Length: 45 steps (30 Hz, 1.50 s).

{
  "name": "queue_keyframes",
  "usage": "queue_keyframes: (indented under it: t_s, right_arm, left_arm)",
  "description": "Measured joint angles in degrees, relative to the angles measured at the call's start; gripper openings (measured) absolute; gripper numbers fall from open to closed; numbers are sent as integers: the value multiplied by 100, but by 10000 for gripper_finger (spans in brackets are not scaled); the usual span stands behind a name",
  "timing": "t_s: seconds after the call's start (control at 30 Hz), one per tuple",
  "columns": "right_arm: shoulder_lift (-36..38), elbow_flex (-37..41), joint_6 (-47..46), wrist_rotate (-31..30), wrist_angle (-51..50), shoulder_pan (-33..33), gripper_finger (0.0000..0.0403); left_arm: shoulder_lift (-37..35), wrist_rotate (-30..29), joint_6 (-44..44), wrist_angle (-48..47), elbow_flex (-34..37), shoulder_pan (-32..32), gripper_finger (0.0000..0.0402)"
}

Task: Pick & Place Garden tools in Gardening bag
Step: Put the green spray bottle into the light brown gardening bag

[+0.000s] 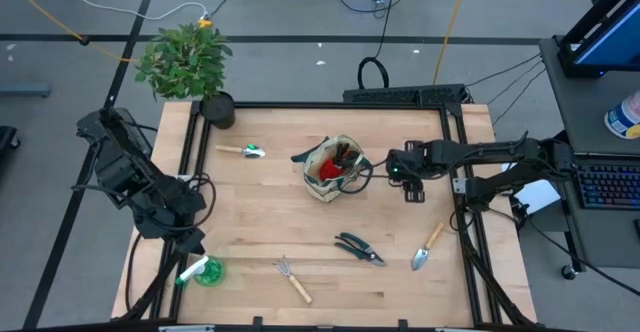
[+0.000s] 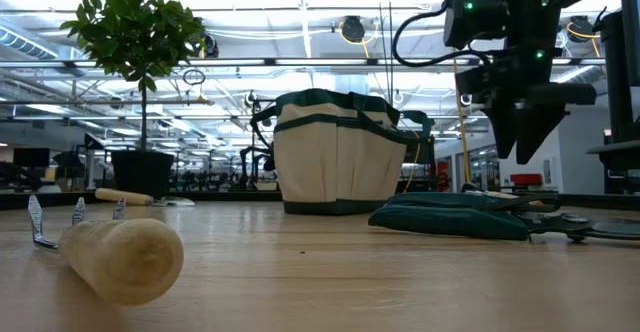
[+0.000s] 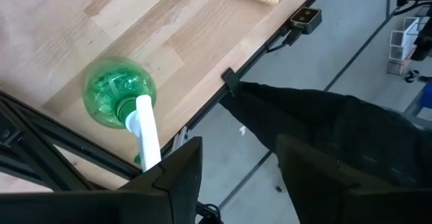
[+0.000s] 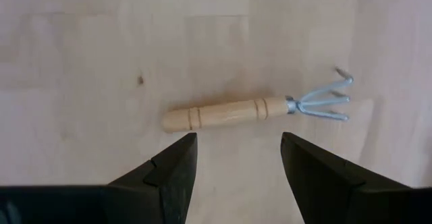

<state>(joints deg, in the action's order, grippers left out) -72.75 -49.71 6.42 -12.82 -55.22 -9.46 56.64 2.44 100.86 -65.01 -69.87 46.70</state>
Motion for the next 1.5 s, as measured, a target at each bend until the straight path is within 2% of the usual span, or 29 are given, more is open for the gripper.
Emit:
queue_keyframes:
  t_s: [0.17, 0.43, 0.67, 1.07, 1.5]
  right_arm:
    - [0, 0, -444, -66, -318, -137, 202]
    - [0, 0, -878, -65, -636, -291, 145]
    - [0, 0, -1093, -61, -638, -400, 116]
    - [-2, 317, -1257, -37, -422, -591, 139]
    - [15, 317, -1242, -37, -438, -749, 155]
  left_arm:
    - [0, 0, 0, 0, 0, 0, 240]
    - [0, 178, 110, 3, 0, 0, 298]
    - [0, 506, 485, 197, 2, 47, 325]
    - [566, 548, 637, 156, 2, 595, 332]
    - [1203, 507, 1235, -376, 4, 1124, 382]
